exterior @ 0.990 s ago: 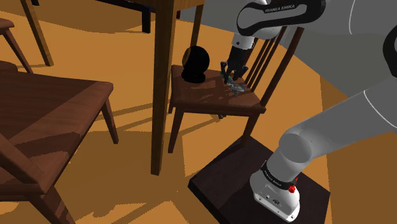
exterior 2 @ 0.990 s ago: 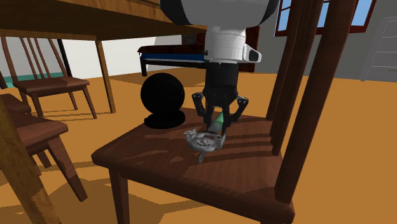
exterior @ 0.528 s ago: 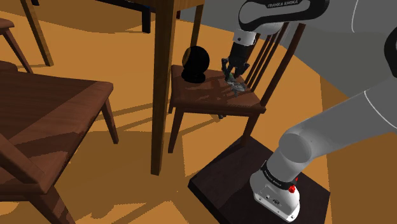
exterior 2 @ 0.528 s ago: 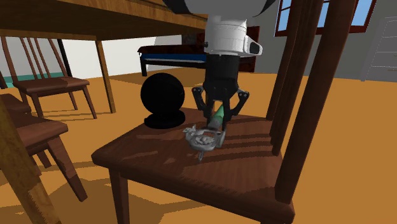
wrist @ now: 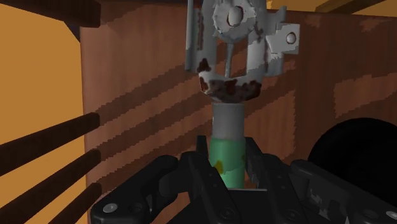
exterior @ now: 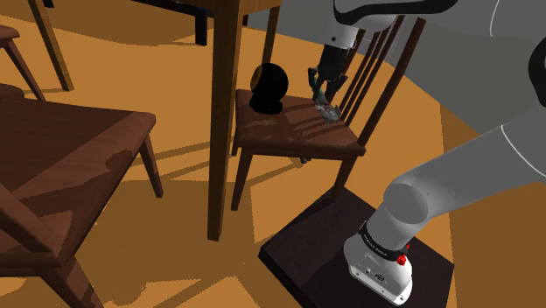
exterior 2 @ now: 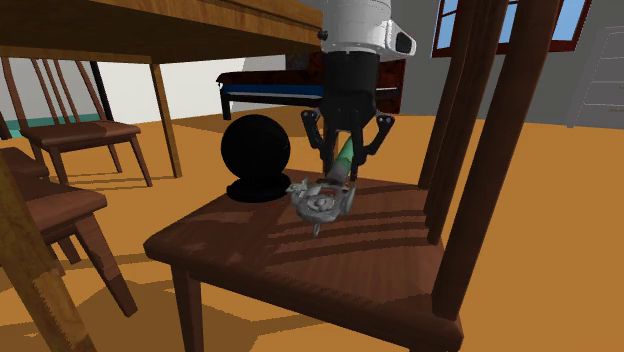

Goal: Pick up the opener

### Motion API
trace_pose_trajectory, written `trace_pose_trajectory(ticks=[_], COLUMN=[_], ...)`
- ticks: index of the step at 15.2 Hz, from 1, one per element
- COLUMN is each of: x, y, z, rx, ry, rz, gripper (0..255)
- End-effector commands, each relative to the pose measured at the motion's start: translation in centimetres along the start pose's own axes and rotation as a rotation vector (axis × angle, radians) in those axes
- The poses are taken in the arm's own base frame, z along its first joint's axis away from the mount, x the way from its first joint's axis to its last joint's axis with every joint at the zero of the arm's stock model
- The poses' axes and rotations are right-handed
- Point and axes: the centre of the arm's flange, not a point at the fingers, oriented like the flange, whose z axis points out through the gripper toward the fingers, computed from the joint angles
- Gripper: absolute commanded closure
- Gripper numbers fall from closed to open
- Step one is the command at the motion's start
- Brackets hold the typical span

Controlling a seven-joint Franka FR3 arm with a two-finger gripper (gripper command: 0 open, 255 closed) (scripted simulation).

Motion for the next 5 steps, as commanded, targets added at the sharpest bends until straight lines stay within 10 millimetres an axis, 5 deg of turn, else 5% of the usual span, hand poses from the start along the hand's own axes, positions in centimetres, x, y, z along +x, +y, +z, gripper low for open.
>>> trace_pose_trajectory(ticks=[1, 5], x=[-0.2, -0.4], y=[0.0, 0.0], z=[-1.1, -2.2], rx=[0.000, 0.000], ry=[0.000, 0.000], rz=[0.000, 0.000], gripper=[255, 255])
